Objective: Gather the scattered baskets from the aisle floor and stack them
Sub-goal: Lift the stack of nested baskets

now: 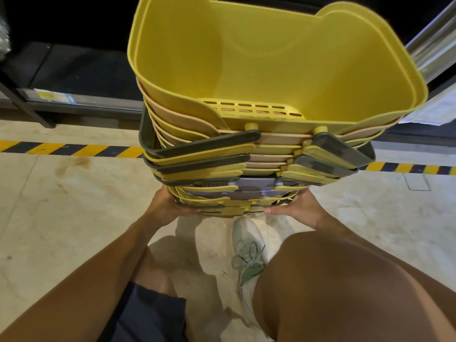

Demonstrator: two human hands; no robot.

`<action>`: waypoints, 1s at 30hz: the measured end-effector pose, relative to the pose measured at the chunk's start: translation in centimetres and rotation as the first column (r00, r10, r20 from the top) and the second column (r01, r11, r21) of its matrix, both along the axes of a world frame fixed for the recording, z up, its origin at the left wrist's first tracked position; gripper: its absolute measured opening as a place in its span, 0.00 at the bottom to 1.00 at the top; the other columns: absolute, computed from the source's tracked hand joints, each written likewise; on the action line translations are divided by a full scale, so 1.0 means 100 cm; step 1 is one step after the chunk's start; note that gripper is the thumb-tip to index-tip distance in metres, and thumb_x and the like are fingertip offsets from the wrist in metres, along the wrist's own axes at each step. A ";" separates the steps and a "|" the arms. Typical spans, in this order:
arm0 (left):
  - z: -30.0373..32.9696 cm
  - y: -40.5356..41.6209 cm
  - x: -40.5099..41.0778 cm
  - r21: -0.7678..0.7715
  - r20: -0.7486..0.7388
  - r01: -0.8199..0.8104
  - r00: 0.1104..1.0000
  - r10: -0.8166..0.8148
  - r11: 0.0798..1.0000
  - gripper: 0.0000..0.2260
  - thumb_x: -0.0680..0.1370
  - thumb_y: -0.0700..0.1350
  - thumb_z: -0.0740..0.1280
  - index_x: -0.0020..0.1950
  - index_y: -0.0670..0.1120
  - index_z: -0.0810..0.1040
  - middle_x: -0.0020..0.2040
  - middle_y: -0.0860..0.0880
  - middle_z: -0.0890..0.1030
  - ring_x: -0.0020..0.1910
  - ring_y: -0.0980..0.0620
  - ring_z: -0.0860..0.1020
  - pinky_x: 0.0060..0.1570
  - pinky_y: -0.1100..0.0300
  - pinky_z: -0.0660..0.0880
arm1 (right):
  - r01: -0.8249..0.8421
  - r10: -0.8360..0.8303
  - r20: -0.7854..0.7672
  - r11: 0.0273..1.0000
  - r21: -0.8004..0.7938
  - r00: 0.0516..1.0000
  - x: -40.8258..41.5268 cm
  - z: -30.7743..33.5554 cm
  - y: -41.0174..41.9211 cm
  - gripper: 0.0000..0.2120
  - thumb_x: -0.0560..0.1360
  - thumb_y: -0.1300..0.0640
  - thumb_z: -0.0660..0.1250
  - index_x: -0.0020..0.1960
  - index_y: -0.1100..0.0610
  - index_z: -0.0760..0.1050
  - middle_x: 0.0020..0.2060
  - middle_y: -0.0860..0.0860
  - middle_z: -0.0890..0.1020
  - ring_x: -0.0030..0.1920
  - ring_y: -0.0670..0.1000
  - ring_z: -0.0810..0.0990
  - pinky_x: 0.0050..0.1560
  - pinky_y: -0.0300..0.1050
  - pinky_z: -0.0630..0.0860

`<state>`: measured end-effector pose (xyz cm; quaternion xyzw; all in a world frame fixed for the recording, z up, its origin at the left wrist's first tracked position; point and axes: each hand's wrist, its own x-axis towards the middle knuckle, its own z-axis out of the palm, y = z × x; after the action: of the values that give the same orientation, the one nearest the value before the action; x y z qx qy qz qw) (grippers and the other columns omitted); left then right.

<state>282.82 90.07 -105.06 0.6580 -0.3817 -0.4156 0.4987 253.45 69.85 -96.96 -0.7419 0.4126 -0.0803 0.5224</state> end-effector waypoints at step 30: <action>0.057 -0.048 0.047 0.010 0.047 -0.019 0.999 0.019 1.000 0.46 0.59 0.49 0.87 0.73 0.45 0.72 0.65 0.49 0.82 0.65 0.48 0.80 0.62 0.41 0.79 | 0.053 -0.059 0.103 0.997 0.052 0.993 0.032 0.047 -0.054 0.20 0.55 0.56 0.85 0.45 0.50 0.85 0.39 0.38 0.87 0.42 0.35 0.85 0.40 0.23 0.74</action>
<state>287.56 85.31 -99.31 0.6737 -0.3849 -0.3973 0.4901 256.69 64.40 -92.22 -0.7117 0.4072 -0.1234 0.5590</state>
